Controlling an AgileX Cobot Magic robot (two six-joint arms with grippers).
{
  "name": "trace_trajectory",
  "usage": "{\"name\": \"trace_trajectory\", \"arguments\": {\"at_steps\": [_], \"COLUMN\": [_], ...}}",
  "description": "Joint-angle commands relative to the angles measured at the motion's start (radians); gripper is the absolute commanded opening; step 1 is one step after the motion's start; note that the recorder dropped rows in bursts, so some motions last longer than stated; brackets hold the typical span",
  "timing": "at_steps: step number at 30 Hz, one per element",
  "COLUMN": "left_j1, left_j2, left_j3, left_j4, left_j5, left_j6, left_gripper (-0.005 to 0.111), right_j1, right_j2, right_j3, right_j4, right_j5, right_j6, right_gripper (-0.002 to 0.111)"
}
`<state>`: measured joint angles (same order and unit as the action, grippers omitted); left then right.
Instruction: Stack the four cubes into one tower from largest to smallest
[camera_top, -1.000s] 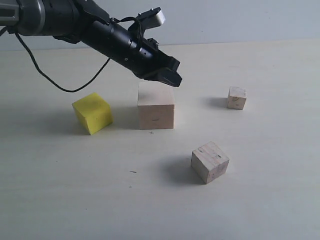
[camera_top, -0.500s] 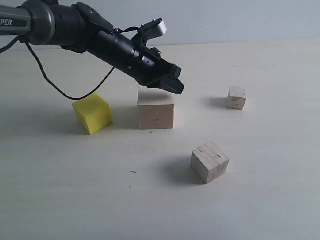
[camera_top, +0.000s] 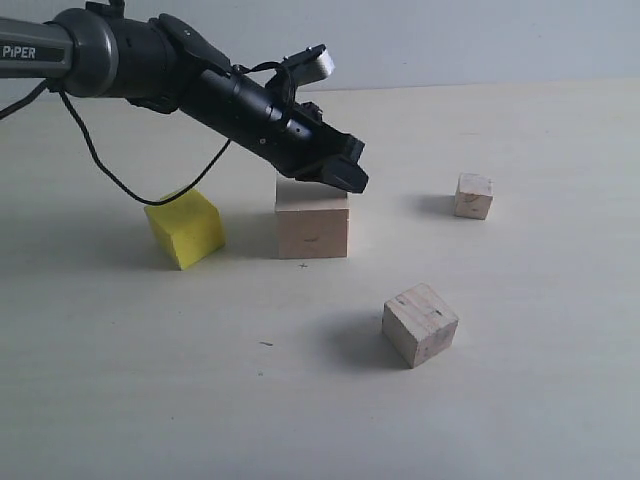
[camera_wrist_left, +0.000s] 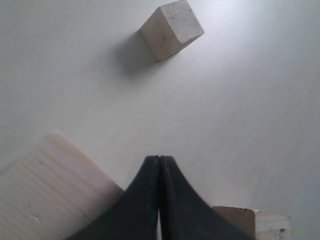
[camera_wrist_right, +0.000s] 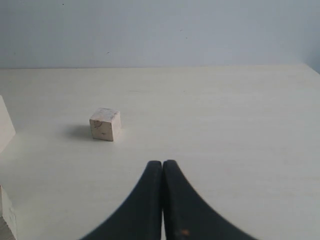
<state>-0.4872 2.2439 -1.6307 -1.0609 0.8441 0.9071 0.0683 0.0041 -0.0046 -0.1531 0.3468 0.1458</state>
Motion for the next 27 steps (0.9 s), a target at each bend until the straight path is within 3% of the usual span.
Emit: {"name": "trace_trajectory", "arguments": {"at_steps": [1, 10, 27], "left_j1": [-0.002, -0.002, -0.002], "left_j2": [0.001, 0.001, 0.001], "left_j3": [-0.004, -0.004, -0.004], "left_j4": [-0.014, 0.083, 0.09], "left_j5": [-0.008, -0.031, -0.062], "left_j6": [0.008, -0.052, -0.078], "left_gripper": [0.0, 0.0, 0.0], "right_j1": [0.002, 0.002, 0.002], "right_j2": [-0.004, -0.004, -0.004], "right_j3": [0.005, 0.005, 0.005], "right_j4": [-0.004, -0.004, -0.004], "right_j5": [-0.012, -0.012, -0.012], "right_j6": [-0.006, -0.004, -0.007], "right_gripper": [0.0, 0.0, 0.0]}}
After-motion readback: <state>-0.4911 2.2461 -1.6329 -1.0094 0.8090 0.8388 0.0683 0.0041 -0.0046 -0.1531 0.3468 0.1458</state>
